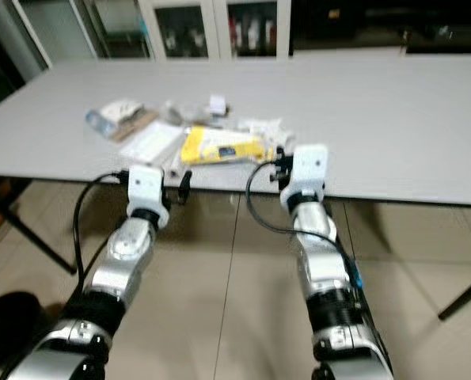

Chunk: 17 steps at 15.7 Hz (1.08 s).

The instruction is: Picking trash to rubbish bin

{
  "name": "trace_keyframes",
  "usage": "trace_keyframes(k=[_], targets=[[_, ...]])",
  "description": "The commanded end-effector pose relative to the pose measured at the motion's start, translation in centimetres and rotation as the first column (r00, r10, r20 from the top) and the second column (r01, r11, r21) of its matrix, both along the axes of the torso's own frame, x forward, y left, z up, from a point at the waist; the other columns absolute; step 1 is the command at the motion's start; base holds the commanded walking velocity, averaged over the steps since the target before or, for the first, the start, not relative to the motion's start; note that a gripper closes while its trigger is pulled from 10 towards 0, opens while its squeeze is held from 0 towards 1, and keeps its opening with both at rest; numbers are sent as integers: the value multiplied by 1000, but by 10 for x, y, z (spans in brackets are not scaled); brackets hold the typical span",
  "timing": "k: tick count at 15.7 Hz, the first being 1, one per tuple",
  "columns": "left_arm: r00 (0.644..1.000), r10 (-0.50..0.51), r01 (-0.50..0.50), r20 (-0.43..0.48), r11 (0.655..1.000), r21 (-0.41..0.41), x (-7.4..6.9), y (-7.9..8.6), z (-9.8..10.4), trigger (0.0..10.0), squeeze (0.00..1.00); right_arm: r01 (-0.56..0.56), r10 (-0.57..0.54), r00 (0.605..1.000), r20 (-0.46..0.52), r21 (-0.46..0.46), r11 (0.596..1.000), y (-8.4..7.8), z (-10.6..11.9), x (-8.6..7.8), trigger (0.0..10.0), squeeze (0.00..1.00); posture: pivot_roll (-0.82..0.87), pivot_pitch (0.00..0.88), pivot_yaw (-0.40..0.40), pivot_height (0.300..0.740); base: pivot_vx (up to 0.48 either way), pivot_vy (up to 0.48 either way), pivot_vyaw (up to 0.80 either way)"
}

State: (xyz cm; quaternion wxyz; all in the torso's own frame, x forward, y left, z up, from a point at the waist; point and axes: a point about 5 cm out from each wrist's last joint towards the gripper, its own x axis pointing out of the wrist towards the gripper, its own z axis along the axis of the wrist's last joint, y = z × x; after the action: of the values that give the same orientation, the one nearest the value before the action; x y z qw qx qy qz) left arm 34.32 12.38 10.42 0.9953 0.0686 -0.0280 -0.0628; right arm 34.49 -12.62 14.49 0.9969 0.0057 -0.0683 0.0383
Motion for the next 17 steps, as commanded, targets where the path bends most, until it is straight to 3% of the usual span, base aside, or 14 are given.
trace_keyframes(k=[1, 3, 8, 14, 15, 17], targets=[[1000, -23, 23, 19, 1000, 2, 2, -7, 6, 10000, 0, 21, -20, 1000, -8, 14, 1000, -7, 0, 1, 10000, 0, 3, 0, 99, 740, 390, 0, -700], [999, -28, 27, 20, 1000, 3, 2, -8, 6, 10000, 0, 23, -22, 1000, -5, 13, 1000, -7, 1, 1, 10000, 0, 2, 0, 100, 740, 390, 0, -638], [998, -33, 33, 50, 999, -2, 2, -9, 12, 10000, 0, 23, -23, 1000, 0, 8, 1000, -7, 1, 0, 10000, 0, 2, 0, 101, 740, 283, 0, 0], [962, -208, 194, 176, 976, 93, 8, -20, 54, 10000, 0, 21, -21, 1000, 0, 8, 1000, -6, 1, 0, 10000, 0, 7, 0, 102, 740, 0, 0, 0], [926, -342, 314, 160, 933, 175, 9, -19, 66, 10000, 0, 21, -21, 1000, 0, 7, 1000, -6, 1, 0, 10000, 0, 6, 0, 103, 740, 0, 0, 0], [864, -494, 428, 93, 820, 381, 8, -10, 80, 10000, 0, 22, -22, 1000, 1, 8, 1000, -6, 2, 0, 10000, 0, 12, 0, 103, 740, 0, 0, 0]])
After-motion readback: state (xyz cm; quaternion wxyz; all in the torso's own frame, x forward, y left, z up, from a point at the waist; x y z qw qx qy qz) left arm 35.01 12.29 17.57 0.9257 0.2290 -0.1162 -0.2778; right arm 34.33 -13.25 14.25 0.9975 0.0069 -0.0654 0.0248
